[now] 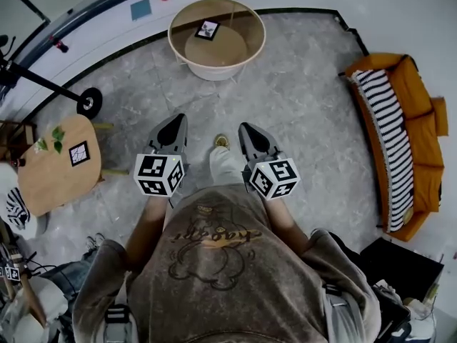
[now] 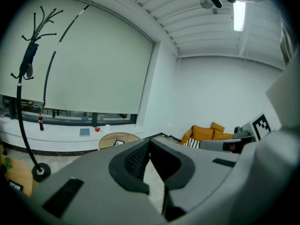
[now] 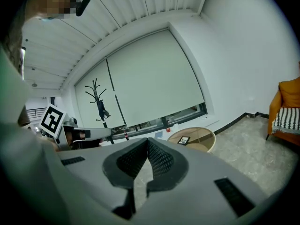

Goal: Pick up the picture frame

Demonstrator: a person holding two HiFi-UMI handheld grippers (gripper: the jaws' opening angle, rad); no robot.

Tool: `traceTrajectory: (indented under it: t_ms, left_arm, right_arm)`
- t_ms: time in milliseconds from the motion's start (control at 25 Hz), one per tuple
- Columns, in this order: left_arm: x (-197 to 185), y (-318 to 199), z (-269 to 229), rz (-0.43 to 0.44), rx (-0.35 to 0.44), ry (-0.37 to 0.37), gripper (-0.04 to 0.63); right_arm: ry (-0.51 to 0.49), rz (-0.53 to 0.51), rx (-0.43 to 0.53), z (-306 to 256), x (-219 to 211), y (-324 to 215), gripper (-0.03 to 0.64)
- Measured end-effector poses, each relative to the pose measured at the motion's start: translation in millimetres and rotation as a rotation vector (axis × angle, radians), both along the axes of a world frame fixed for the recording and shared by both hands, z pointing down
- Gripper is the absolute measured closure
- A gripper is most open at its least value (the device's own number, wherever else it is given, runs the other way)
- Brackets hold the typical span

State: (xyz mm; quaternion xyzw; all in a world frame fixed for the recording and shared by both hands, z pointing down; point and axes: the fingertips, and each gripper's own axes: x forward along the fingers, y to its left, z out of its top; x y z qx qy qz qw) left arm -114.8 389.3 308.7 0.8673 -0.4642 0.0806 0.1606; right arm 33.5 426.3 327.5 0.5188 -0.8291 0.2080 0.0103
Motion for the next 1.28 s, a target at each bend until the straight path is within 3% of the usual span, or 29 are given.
traceTrajectory:
  t_ms: [920, 1280]
  left_arm:
    - [40.0, -164.5, -27.2, -0.066, 0.004, -0.005, 0.578]
    - [48.7, -205.4, -25.3, -0.110, 0.012, 0.001, 0.577]
  right_arm:
    - [-0.021, -0.078, 0.002, -20.3, 37.8, -184.0, 0.598]
    - [-0.007, -0.111, -0.023, -9.4, 53.9, -227.6, 0.598]
